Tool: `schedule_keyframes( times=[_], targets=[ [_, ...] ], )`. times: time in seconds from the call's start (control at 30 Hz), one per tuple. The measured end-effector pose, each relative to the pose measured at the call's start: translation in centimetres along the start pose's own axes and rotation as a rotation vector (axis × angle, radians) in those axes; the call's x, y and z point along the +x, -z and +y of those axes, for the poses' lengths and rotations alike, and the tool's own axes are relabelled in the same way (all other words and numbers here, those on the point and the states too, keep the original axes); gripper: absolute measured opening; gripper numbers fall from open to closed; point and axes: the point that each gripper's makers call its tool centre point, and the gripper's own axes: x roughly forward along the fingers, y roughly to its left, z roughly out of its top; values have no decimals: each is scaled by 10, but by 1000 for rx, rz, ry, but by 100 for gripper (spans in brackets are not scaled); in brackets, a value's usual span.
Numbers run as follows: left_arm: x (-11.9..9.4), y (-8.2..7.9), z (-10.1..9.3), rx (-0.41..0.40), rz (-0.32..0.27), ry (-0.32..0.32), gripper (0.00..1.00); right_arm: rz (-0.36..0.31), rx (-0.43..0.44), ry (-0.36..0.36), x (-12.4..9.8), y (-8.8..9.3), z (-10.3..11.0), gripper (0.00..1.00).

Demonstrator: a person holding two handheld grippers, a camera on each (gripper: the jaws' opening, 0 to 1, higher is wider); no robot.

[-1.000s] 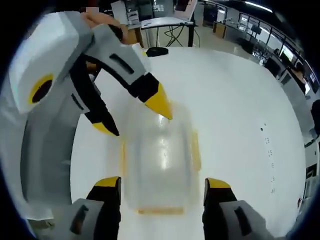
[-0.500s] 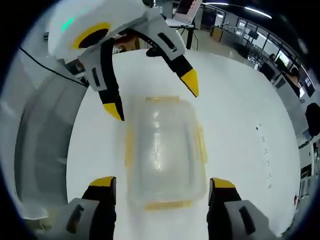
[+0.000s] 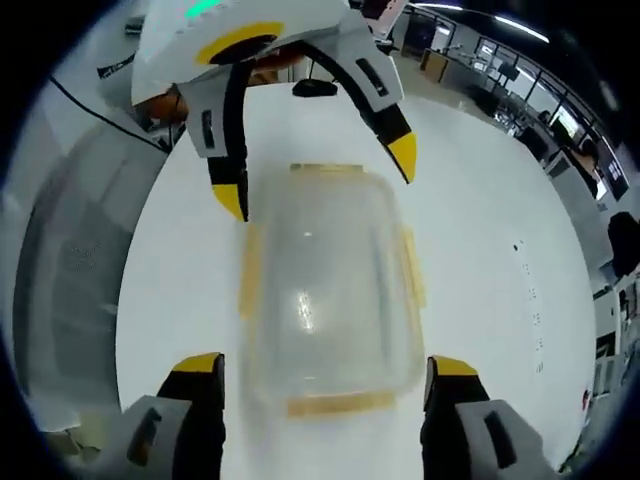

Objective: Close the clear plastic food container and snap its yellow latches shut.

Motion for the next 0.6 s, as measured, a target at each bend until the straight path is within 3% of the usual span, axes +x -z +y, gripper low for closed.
schedule_keyframes(
  times=[0.1, 0.23, 0.6],
  targets=[
    [5, 0, 0, 6, 5, 5, 87, -6, 3, 1, 2, 0, -1, 81],
    [10, 4, 0, 18, 22, 16, 81, -1, 1, 17, 0, 0, -5, 72],
    [11, 10, -3, 28, 48, 13, 78, -8, -2, 11, 2, -2, -2, 72]
  ],
)
